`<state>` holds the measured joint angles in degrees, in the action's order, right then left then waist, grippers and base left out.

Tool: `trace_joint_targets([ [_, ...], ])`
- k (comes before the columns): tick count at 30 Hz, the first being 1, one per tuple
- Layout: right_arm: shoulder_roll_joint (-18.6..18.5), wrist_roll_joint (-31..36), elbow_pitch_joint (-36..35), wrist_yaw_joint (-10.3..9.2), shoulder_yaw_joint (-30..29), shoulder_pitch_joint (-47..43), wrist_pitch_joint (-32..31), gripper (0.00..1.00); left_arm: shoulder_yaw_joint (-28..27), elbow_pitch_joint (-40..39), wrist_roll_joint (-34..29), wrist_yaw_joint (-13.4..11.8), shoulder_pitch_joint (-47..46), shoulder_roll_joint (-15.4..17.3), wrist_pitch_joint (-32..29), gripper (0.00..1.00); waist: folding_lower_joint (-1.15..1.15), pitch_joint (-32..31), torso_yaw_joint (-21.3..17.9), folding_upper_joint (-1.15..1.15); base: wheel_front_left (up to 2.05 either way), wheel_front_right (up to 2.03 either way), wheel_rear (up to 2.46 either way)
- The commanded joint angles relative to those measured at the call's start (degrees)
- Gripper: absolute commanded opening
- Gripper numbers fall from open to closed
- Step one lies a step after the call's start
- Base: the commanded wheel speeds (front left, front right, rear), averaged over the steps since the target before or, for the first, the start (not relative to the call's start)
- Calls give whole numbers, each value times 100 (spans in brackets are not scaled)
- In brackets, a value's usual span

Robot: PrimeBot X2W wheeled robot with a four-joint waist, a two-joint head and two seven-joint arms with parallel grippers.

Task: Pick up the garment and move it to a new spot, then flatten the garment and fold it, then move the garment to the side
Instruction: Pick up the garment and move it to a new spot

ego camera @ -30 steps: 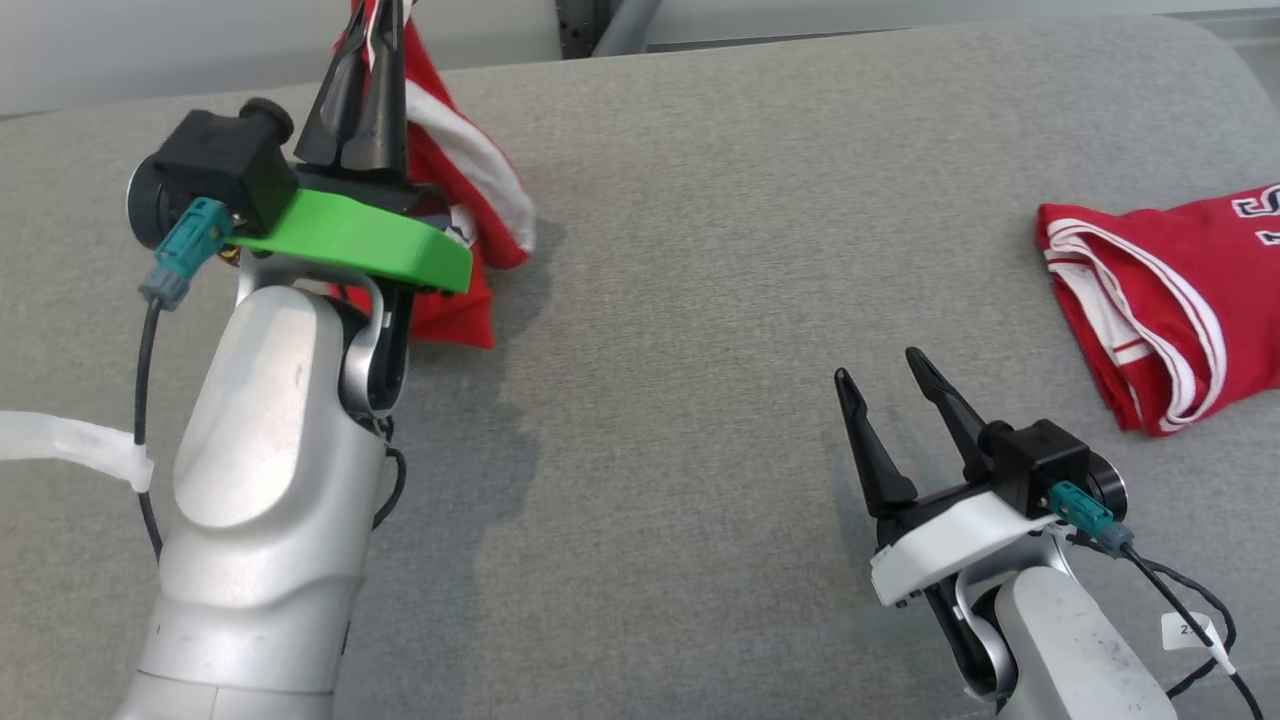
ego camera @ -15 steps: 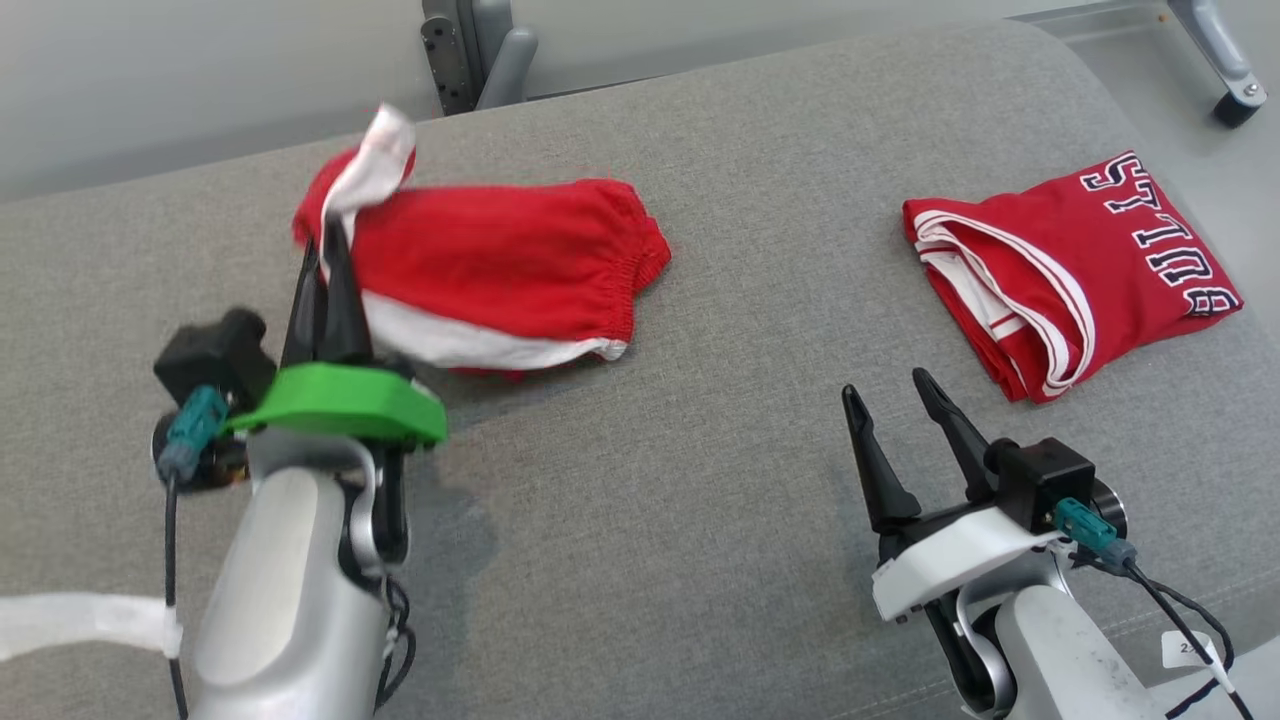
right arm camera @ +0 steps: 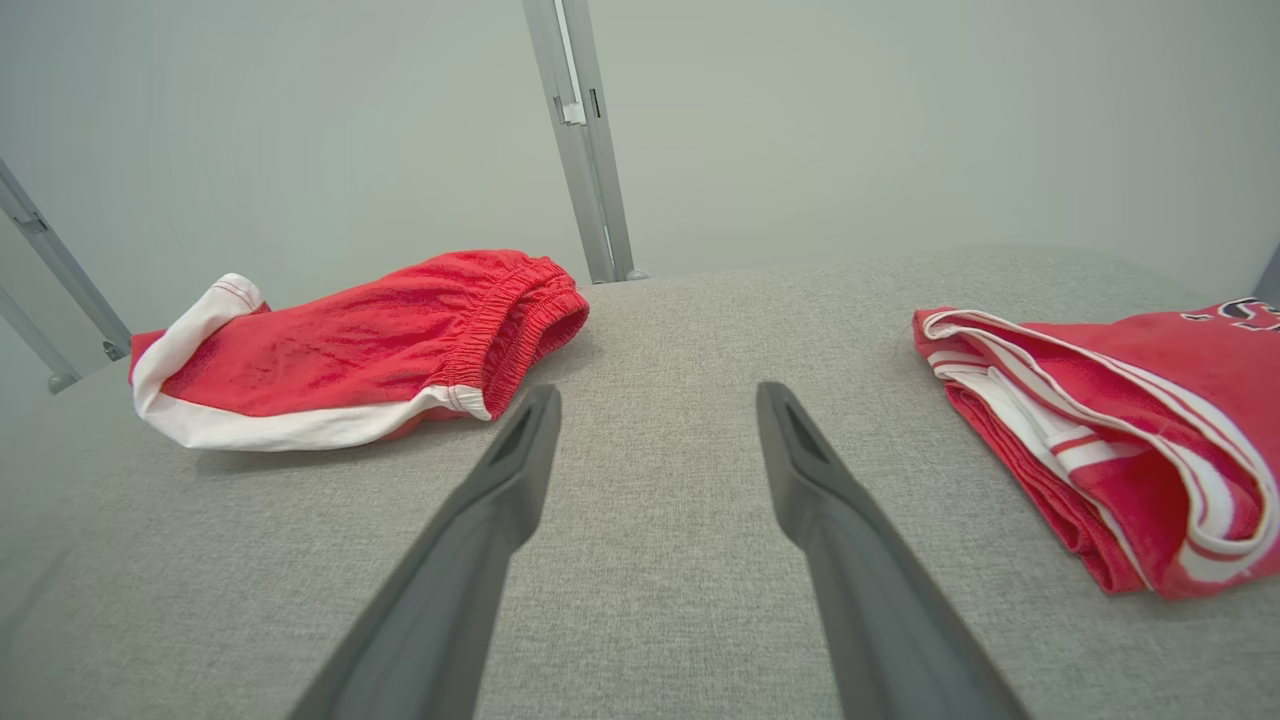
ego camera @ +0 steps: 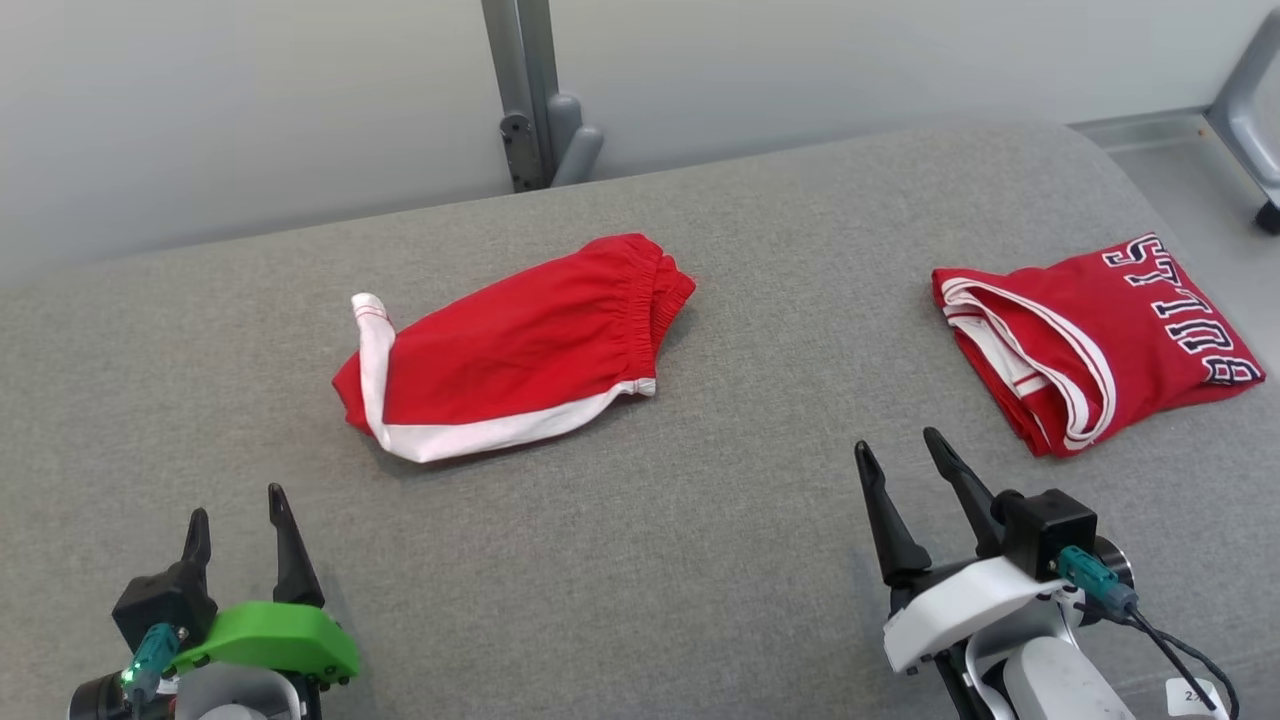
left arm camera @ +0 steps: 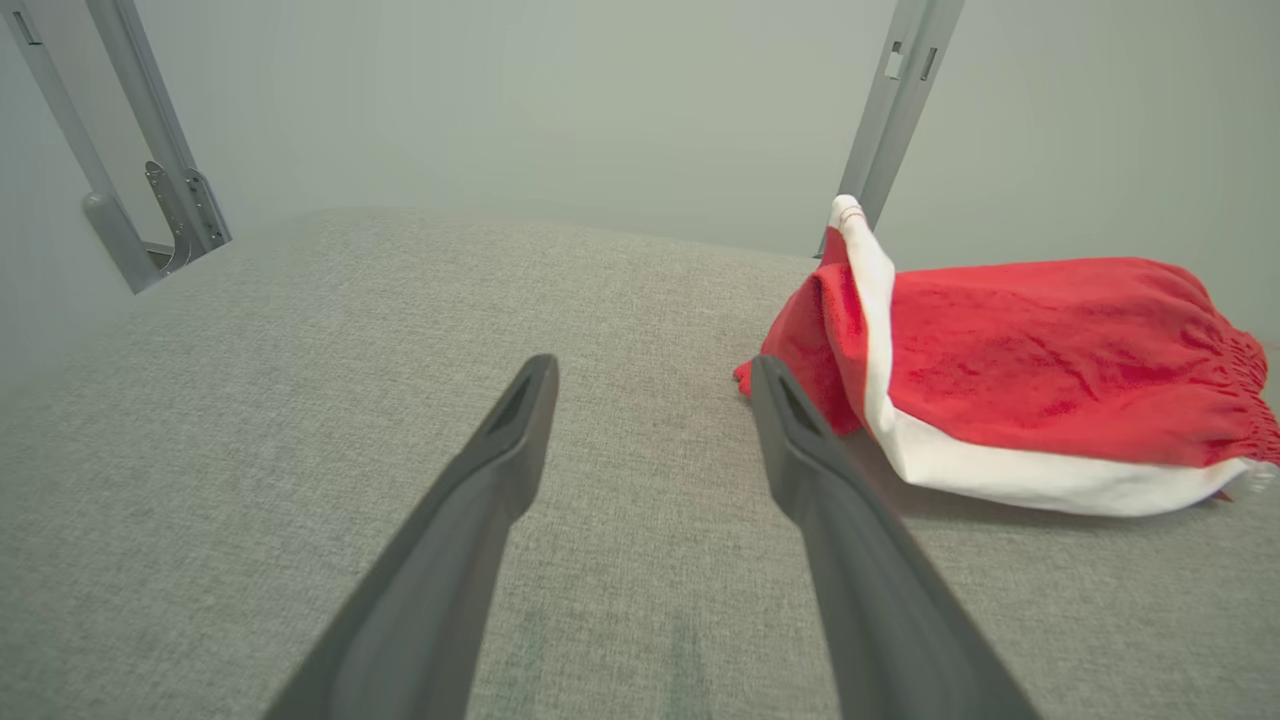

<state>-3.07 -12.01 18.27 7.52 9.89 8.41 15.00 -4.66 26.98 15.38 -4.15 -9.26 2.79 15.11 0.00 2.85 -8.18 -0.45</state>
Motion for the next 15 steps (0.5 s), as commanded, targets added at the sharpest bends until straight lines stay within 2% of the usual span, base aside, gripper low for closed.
trace_joint_targets([
  [1,-16,-12,-7,-7,-20,-104,25,100,-39,-120,-156,45,156,26,2,100,0,-270,250,45,0,0,0],
  [8,-7,22,-32,-7,-44,-314,25,100,-233,-771,-623,227,819,24,1,100,0,-488,394,45,0,0,0],
  [15,2,-23,-7,-7,-61,-534,25,100,-34,-1300,-924,339,1456,26,1,100,0,-581,449,45,0,0,0],
])
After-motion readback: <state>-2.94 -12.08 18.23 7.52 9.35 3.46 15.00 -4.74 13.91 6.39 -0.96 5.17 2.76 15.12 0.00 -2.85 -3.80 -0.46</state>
